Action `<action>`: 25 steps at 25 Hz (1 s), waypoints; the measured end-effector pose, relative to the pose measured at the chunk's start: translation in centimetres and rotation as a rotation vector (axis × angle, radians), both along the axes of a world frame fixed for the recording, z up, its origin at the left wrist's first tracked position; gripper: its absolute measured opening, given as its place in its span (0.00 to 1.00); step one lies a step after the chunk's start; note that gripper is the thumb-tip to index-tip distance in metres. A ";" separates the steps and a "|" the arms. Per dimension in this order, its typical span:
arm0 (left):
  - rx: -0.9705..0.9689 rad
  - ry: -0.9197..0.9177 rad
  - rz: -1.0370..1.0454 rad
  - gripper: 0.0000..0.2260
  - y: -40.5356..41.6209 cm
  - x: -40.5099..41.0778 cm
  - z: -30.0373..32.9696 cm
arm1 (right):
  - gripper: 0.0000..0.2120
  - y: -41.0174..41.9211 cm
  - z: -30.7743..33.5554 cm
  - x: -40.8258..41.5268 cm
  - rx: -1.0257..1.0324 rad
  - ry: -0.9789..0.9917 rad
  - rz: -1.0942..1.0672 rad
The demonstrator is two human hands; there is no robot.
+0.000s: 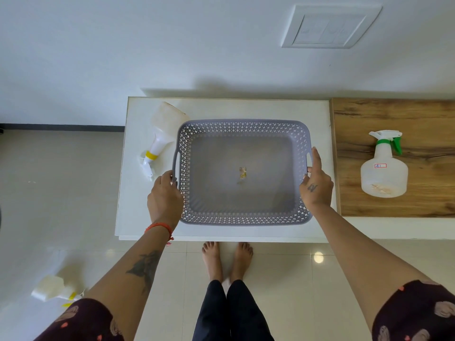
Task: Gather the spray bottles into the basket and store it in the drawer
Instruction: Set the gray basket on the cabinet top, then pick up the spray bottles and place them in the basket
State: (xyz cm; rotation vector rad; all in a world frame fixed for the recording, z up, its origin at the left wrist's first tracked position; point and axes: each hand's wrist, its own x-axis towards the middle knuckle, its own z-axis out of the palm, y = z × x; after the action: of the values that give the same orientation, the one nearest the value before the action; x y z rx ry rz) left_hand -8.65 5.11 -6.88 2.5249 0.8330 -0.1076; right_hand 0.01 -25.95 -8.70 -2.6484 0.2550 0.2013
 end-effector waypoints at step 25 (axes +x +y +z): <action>-1.263 -0.299 1.268 0.21 6.3 10.8 2.2 | 0.30 30.6 4.8 11.4 0.210 -0.023 0.818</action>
State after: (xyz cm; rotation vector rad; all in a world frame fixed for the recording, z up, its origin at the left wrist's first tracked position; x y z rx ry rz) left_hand 2.13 11.45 -4.70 0.6088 1.4236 0.1328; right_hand 11.41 4.60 -3.92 -2.3915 -0.8249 0.4248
